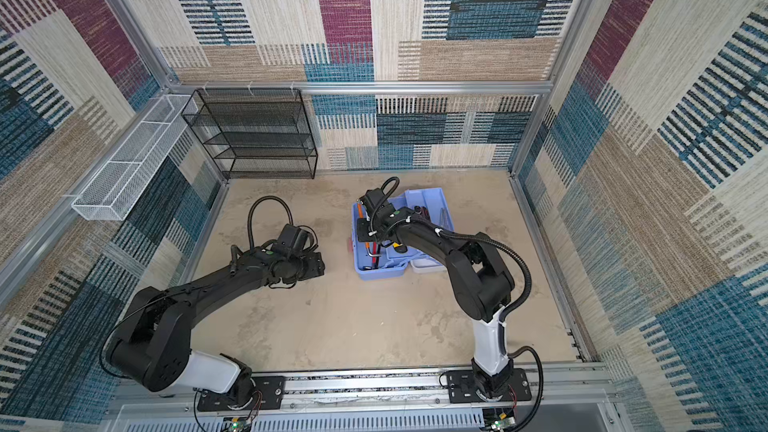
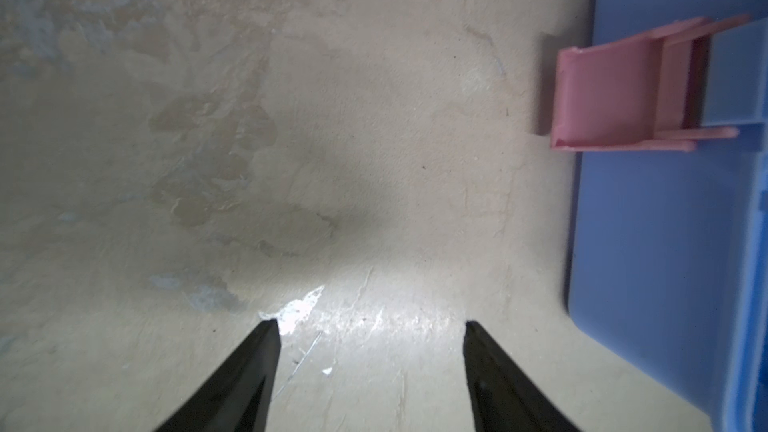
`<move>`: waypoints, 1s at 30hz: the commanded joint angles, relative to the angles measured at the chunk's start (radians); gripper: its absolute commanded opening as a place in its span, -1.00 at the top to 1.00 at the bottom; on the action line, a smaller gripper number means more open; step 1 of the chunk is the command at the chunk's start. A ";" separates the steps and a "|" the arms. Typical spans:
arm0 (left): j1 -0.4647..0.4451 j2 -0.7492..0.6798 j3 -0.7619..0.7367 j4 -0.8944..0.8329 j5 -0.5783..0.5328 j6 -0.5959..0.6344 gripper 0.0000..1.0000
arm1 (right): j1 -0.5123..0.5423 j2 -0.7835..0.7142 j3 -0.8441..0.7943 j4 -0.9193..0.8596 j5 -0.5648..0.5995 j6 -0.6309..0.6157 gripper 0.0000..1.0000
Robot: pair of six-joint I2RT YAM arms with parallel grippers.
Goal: Pack the tool kit
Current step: 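Lower the orange key into the tray's large compartment and open the right gripper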
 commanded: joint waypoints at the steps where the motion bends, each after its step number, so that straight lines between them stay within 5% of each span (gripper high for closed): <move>1: 0.001 0.006 0.011 0.026 0.020 -0.003 -0.46 | 0.000 0.007 -0.011 0.031 -0.013 0.014 0.92; 15: 0.000 0.025 0.018 0.033 0.037 -0.001 -0.45 | 0.000 0.037 -0.014 0.011 0.003 0.028 0.69; 30: 0.001 0.037 0.051 0.047 0.108 -0.003 -0.34 | 0.007 -0.158 -0.054 0.130 -0.035 -0.061 -0.23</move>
